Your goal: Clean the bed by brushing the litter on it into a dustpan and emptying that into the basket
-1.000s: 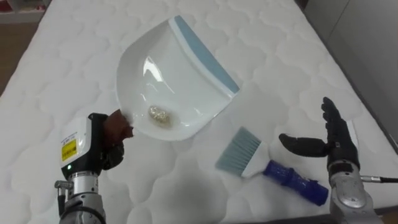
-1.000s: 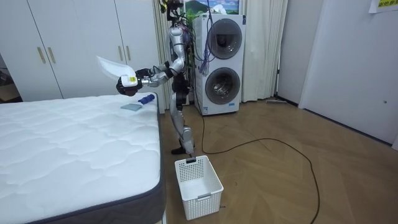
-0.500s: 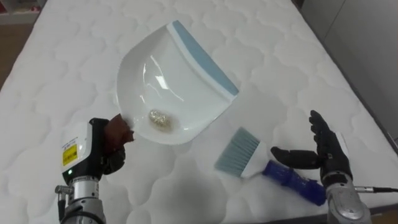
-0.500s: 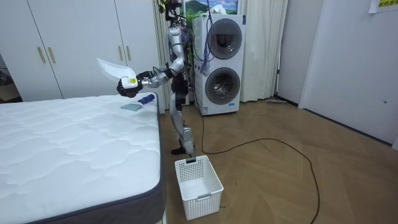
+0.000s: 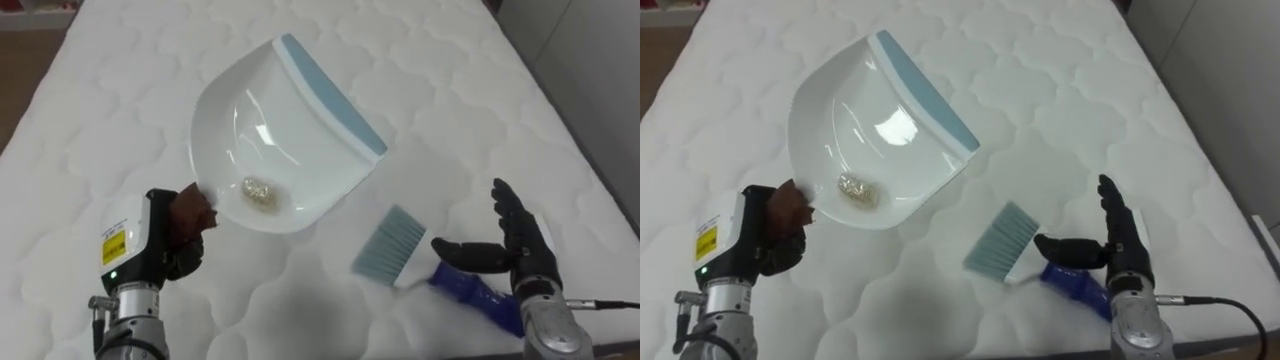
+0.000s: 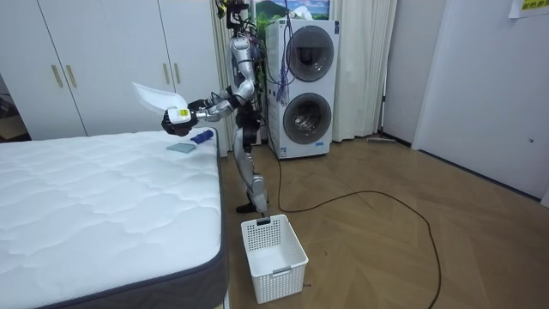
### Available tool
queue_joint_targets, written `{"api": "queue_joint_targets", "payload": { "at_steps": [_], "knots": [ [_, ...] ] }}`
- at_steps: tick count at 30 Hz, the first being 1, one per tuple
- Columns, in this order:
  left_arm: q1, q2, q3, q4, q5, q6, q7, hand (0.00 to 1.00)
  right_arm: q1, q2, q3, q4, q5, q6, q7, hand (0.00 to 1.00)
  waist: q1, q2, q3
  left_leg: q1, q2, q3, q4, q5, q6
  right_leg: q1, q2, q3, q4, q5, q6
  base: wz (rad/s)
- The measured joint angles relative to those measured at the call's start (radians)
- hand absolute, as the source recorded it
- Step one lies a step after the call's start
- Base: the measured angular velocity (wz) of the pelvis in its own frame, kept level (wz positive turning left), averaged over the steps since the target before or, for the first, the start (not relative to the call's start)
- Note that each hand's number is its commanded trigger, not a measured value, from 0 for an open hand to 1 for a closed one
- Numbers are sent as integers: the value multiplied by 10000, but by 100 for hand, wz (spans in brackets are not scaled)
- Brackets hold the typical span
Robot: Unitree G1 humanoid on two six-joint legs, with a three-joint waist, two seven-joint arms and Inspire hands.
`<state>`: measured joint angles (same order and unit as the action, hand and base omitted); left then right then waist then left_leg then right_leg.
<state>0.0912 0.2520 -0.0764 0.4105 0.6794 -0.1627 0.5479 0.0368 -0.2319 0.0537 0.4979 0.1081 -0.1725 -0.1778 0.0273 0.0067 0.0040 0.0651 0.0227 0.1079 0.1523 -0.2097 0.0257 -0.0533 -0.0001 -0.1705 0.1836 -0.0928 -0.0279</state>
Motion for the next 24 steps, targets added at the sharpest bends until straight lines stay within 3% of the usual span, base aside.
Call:
{"api": "queue_joint_targets", "payload": {
  "at_steps": [7,12,15,19,20,22,23,24],
  "knots": [
    [58,-1,-60,-117,-10,0,12,100,12,33,141,-18,-45,-1,-78,0,-20,-82,28,-219,-23,-559,136,4,-5,31,-138,-483,60,-175,-18,23],
    [117,-106,-54,-87,-154,-2,26,100,9,128,435,-20,-58,-6,-517,0,179,-126,26,-469,-24,-873,266,12,-27,41,-131,-778,18,-230,-40,27],
    [138,-172,-71,101,-161,2,-99,100,19,243,681,31,-384,-14,-612,0,99,-135,31,-896,-58,-1298,796,8,-35,174,-187,-1281,36,-234,-42,67],
    [105,-292,-153,304,-209,3,-131,100,82,237,556,143,-391,-62,-1010,0,27,-134,47,-1577,-171,-1402,1404,10,-37,116,-328,-1829,400,-515,-27,103],
    [47,-297,-261,376,-208,2,-131,100,97,241,422,295,-497,-227,-1143,0,16,-115,49,-1773,-177,-1345,1395,38,-85,119,-364,-2060,399,-633,-33,132],
    [-3,-348,-287,430,-198,2,-132,100,83,240,288,563,-698,-391,-1361,0,-44,-133,55,-2187,-117,-743,1323,296,-135,96,-537,-2844,340,-729,-60,138],
    [-37,-435,-232,433,-132,-2,-132,100,91,242,118,671,-722,-520,-1397,0,-243,-141,65,-2399,95,562,1533,450,-49,24,-852,-3703,187,-838,-97,160],
    [-98,-505,-236,505,-96,-54,-141,100,135,256,-92,831,-725,-536,-1420,0,-409,-60,60,-2581,535,2009,2486,167,201,50,-1002,-4467,331,-974,-82,160]
  ]
}}
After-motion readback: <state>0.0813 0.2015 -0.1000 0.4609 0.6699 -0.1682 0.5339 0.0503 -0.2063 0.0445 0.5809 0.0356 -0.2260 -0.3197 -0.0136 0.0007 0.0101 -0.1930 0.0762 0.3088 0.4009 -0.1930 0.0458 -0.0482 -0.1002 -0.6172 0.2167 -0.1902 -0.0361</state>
